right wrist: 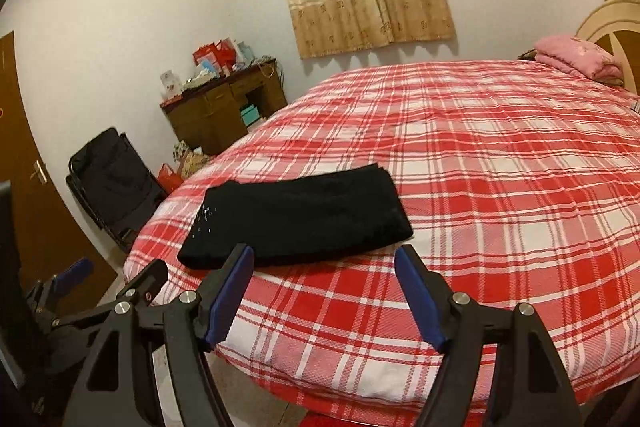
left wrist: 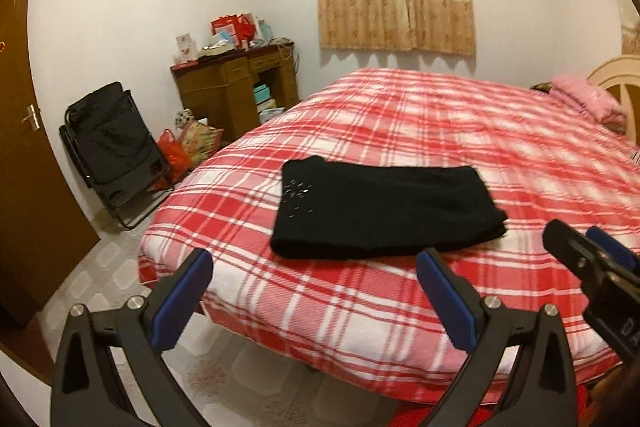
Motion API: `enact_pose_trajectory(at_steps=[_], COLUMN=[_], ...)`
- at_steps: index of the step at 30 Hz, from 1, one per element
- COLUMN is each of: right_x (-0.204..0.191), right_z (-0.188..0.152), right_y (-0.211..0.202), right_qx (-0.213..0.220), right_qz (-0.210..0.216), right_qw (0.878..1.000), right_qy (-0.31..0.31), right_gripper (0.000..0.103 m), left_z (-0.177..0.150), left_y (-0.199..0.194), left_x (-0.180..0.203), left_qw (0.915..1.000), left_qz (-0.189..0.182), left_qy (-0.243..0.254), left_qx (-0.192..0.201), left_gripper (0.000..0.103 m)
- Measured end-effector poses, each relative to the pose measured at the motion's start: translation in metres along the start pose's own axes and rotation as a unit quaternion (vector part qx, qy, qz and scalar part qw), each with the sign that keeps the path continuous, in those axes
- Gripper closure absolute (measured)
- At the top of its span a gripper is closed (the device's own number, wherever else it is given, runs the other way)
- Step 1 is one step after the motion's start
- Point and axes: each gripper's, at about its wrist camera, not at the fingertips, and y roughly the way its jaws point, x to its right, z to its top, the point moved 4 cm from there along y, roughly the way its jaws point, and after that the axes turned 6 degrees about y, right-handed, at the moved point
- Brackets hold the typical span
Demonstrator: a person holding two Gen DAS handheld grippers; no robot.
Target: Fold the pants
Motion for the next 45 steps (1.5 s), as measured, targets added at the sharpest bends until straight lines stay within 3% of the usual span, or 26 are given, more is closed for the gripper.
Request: enact_pose_trajectory(at_steps=[7, 16, 45], right_x=[0.004, 0.008, 0.009], right_z=[0.002, 0.000, -0.004], right_y=[-0.005, 0.001, 0.006], right_qx=[0.008, -0.002, -0.014], right_qz=[0.005, 0.006, 0.008], right_qw=[1.000, 1.000, 1.000], right_qy=[0.002, 0.011, 0.010], right_gripper=[0.026, 0.025, 0.025], left_z=[-0.002, -0.007, -0.008], left_y=[0.001, 0.002, 0.002], left_x=[0.006, 0.007, 0.012], left_qw=[0.9994, 0.9998, 0.9994], left_qz=[0.028, 0.012, 0.020], left_qy=[0.018, 0.007, 0.026], left_qx=[-0.001, -0.015, -0.013], left_gripper=[0.000, 0.000, 0.000])
